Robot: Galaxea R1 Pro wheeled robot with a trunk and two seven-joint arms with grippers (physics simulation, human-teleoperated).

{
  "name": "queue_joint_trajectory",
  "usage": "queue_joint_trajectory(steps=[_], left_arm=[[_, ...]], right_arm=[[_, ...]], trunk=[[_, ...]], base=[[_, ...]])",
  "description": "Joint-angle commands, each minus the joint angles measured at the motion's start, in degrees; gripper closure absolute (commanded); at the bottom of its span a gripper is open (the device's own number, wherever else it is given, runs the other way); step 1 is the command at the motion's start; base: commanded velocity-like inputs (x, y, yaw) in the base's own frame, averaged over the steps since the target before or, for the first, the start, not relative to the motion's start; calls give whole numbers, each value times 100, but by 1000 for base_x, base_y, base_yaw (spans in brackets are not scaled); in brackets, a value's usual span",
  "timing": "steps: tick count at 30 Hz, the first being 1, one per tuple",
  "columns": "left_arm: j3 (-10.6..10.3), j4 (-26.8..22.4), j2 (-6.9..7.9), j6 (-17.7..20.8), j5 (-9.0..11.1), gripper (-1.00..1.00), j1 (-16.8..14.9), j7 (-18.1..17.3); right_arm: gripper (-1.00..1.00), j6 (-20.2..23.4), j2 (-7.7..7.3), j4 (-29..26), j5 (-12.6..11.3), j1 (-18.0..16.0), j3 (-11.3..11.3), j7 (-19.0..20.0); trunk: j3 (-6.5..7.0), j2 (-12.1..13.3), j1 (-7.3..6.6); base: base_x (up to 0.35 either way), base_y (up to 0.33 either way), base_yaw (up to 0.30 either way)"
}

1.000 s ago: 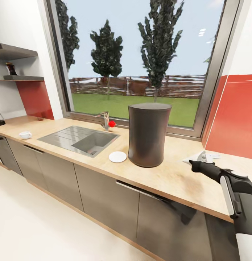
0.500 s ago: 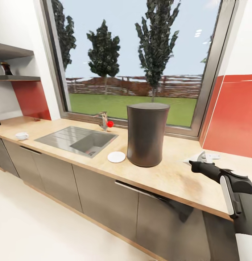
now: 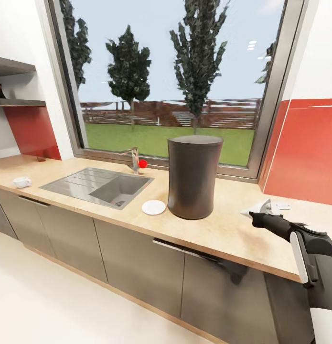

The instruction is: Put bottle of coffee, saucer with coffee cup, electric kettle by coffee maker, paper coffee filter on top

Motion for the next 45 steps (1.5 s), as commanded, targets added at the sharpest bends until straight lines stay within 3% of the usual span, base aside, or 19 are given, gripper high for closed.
queue_joint_trajectory(steps=[1,25,28,31,32,33,35,37,39,42,45], left_arm=[[4,-6,-1,-10,0,-100,1,3],[4,-12,-1,-10,-1,-100,1,5],[12,-19,41,-10,26,-100,1,-7],[16,-23,60,-10,34,-100,1,-13],[16,-23,60,-10,34,-100,1,-13],[19,-24,69,-10,39,-100,1,-16],[20,-24,76,-10,41,-100,1,-19],[21,-24,80,-10,41,-100,1,-20],[21,-24,84,-10,42,-100,1,-21],[21,-24,85,-10,42,-100,1,-21],[22,-22,107,-10,43,-100,1,-34]], right_arm=[[100,34,1,-5,-2,-5,-7,20],[100,39,-1,-5,-7,-6,-11,22],[100,103,-92,-133,3,-26,-18,16],[100,534,-278,-306,11,-70,-27,9],[100,534,-278,-306,11,-70,-27,9],[100,801,-549,-348,13,-142,-27,10],[100,1005,-818,-369,14,-322,-26,15],[100,1156,-956,-377,16,-502,-24,17],[100,1318,-1208,-384,46,-910,-11,19],[100,1377,-1417,-382,180,-1206,24,21],[100,1425,-1611,-273,523,-1803,379,33]], trunk=[[-6,-4,0],[-6,-4,0],[-6,-4,0],[-6,-4,0],[-6,-4,0],[-6,-4,0],[-6,-4,0],[-6,-4,0],[-6,-4,0],[-6,-4,0],[-6,-4,0]], base=[[0,32,-48],[0,3,-51],[0,0,0],[0,0,0],[0,0,0],[0,0,0],[0,0,0],[0,0,0],[0,0,0],[0,0,0],[0,0,0]])
